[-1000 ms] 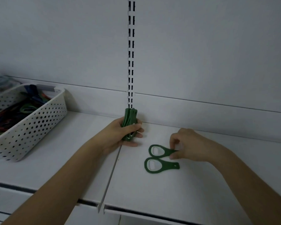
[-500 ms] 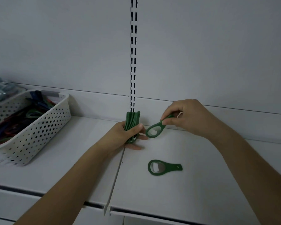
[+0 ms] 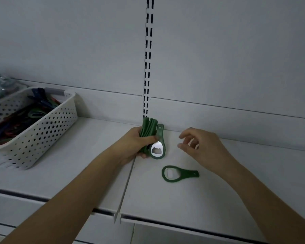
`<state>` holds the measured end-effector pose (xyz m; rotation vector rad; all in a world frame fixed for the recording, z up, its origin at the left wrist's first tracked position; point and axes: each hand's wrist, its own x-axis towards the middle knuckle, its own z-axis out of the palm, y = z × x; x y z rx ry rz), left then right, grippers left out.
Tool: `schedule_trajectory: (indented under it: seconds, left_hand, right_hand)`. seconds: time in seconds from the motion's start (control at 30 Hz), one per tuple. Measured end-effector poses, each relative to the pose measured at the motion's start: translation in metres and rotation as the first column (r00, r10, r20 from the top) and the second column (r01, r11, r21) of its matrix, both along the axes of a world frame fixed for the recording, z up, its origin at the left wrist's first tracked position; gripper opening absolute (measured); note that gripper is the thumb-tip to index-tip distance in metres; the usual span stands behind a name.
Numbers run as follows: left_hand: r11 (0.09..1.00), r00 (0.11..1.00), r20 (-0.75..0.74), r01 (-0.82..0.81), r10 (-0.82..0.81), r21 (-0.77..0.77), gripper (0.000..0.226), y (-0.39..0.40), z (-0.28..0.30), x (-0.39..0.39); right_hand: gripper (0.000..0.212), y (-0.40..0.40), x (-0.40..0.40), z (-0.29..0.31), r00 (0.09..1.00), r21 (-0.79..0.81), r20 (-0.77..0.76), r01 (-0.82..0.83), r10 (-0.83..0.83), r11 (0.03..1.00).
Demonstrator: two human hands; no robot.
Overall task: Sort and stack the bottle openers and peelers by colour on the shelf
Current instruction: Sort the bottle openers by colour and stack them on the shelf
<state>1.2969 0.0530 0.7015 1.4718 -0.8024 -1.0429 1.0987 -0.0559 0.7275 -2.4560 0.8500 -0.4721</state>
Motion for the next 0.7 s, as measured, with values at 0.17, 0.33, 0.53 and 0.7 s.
schedule_trajectory:
  seconds: [0.17,0.33,0.53,0.7]
  left_hand:
    - [0.997,0.998,-0.045,-0.052,0.049,-0.059,0.008,0.000,0.005,-0.002]
    - [0.991,0.990,-0.138,0.004,-0.023,-0.136,0.019,0.003,0.010,-0.005]
    - [0.986,0.989,-0.146,-0.009,-0.015,-0.168,0.011,0.005,0.009,-0.003]
    - [0.996,0.990,-0.137,0.021,-0.033,-0.085,0.015,0.005,0.010,-0.004]
  right_hand:
    - [0.034,0.009,-0.018,-0.007,0.897,0.080,-0.383,-0.204,0.219,0.976]
    - [0.025,0.023,-0.019,0.001,0.855,0.136,-0.423,-0.269,0.301,0.953]
    - [0.003,0.021,0.003,0.026,0.952,-0.024,-0.096,-0.293,0.289,0.956]
    - [0.020,0.001,0.028,0.043,0.938,-0.050,0.002,-0.346,0.346,0.937]
